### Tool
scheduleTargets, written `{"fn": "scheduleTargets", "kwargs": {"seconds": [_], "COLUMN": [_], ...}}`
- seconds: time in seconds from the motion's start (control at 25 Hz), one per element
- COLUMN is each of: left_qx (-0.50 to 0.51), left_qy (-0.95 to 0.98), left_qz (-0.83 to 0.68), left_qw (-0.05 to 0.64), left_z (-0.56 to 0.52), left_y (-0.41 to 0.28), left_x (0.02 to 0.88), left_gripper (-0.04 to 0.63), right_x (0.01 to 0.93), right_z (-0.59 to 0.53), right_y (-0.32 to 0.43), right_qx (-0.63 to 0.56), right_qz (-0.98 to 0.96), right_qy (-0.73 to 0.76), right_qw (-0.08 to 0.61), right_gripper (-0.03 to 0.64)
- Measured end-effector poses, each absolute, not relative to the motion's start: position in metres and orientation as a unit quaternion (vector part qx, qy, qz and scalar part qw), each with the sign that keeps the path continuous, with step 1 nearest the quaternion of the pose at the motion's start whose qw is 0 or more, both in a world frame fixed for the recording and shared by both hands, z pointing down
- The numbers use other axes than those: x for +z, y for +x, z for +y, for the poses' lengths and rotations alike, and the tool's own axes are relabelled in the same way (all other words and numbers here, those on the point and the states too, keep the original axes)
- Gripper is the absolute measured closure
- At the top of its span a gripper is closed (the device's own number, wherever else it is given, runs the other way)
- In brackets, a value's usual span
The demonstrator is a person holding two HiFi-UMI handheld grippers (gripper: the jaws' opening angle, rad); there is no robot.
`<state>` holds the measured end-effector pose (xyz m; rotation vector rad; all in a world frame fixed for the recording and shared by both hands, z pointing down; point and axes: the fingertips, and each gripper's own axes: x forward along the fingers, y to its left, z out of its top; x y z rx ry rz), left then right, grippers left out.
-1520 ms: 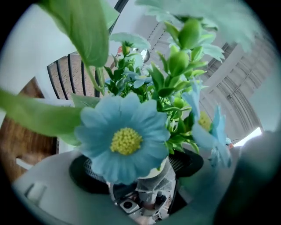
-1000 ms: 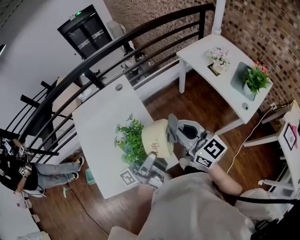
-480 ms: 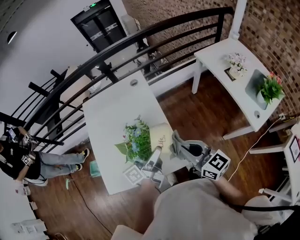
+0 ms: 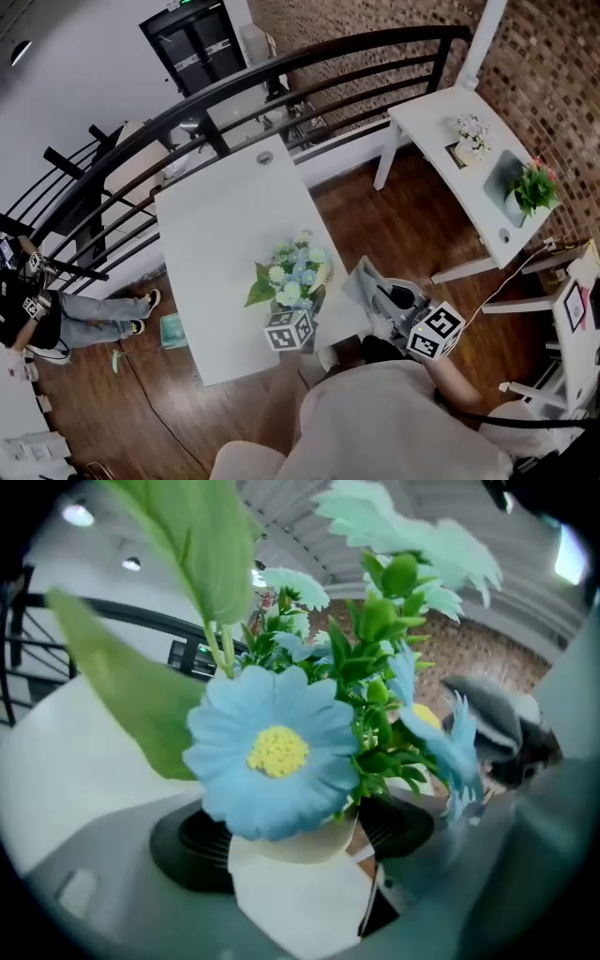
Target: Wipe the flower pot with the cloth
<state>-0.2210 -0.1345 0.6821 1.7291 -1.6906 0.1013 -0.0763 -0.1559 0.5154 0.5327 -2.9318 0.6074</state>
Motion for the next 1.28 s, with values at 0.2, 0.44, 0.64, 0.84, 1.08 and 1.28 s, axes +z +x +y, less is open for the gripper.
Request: {"fn": "scheduleTargets", "kwargs": {"seconds": [0.2, 0.44, 0.64, 0.84, 1.08, 1.28], "left_qx": [0.16, 0.264, 0.289, 0.239, 0.126, 0.082], "left_qy": [0.722, 0.809, 0.801, 0.779, 0.746, 0.72], "left_qz": [-0.597, -0.48, -0.466, -0.518, -0.603, -0.666], "left_qw": [0.31, 0.212, 0.241, 0.261, 0.253, 0.177], "left_z": [-0.11, -0.104, -0.107, -0.081, -0.05, -0.038], "left_y": [-0.194, -0.186, -0.197, -0.203, -0.189, -0.152], "left_x": [0.745, 0.765, 0.782, 0.77, 0.695, 0.609], "left_gripper": [0.161, 0.158, 0.067, 0.061, 0.083, 0.098], "right_x": [0.52, 0.514, 0.518, 0.517, 0.505, 0.487], "right_z": [-0.143, -0.133, -0.114, -0.088, -0.076, -0.084], "right_y": [-0.07, -0.063, -0.055, -0.041, -0.016, 0.014], "right_qx": [0.194, 0.193, 0.2, 0.203, 0.19, 0.145], "right_qz": [-0.961, -0.956, -0.951, -0.947, -0.951, -0.961], "right_qy": [0.191, 0.215, 0.227, 0.242, 0.243, 0.233], "right_qw": [0.058, 0.061, 0.064, 0.054, 0.034, 0.022], "right_gripper": [0.612, 0.612, 0.612, 0.612, 0.612, 0.612]}}
